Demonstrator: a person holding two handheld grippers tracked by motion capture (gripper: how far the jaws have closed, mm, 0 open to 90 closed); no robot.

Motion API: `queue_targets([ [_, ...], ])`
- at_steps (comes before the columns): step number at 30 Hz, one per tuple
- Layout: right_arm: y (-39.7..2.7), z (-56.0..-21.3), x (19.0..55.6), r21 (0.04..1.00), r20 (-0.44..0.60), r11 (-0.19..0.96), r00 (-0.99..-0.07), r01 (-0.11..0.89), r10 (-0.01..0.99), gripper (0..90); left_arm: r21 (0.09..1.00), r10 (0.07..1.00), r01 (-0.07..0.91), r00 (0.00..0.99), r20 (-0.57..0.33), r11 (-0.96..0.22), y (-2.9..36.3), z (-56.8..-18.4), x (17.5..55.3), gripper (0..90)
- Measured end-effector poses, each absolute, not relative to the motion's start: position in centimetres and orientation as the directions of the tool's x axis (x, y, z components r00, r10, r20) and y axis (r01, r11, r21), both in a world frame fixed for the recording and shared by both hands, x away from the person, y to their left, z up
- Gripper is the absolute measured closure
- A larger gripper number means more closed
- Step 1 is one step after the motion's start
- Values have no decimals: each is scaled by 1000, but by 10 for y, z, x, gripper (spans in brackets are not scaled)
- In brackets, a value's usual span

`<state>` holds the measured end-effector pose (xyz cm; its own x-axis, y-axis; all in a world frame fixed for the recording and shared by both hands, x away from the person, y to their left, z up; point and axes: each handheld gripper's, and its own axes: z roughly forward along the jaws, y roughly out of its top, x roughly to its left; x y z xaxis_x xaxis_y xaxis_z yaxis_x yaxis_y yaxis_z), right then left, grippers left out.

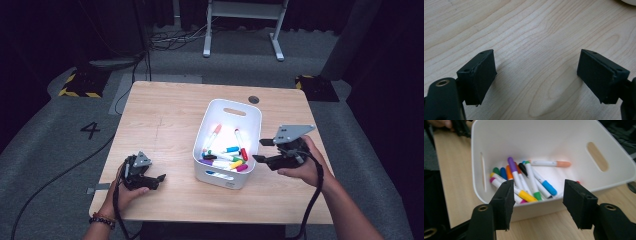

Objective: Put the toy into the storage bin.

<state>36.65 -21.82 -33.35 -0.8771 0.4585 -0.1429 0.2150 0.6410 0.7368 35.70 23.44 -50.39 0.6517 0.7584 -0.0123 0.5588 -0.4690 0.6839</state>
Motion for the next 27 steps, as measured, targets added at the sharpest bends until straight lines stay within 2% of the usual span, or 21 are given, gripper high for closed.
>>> queue_targets([
  [7,-267,-347,351,761,-229,596,-754,257,616,369,684,758,559,652,-12,-469,234,-504,357,156],
  [10,-287,-361,349,766,-230,569,-701,297,675,358,684,758,559,652,-12,-469,234,-504,357,156],
  [15,-319,-394,354,762,-195,510,-610,399,768,337,684,759,559,652,-12,-469,234,-504,357,156],
  [20,-342,-426,359,764,-107,410,-528,499,842,313,684,759,559,651,-12,-469,234,-504,357,155],
  [27,-351,-466,366,755,-3,246,-371,608,929,260,684,758,559,652,-12,-469,234,-504,357,156],
])
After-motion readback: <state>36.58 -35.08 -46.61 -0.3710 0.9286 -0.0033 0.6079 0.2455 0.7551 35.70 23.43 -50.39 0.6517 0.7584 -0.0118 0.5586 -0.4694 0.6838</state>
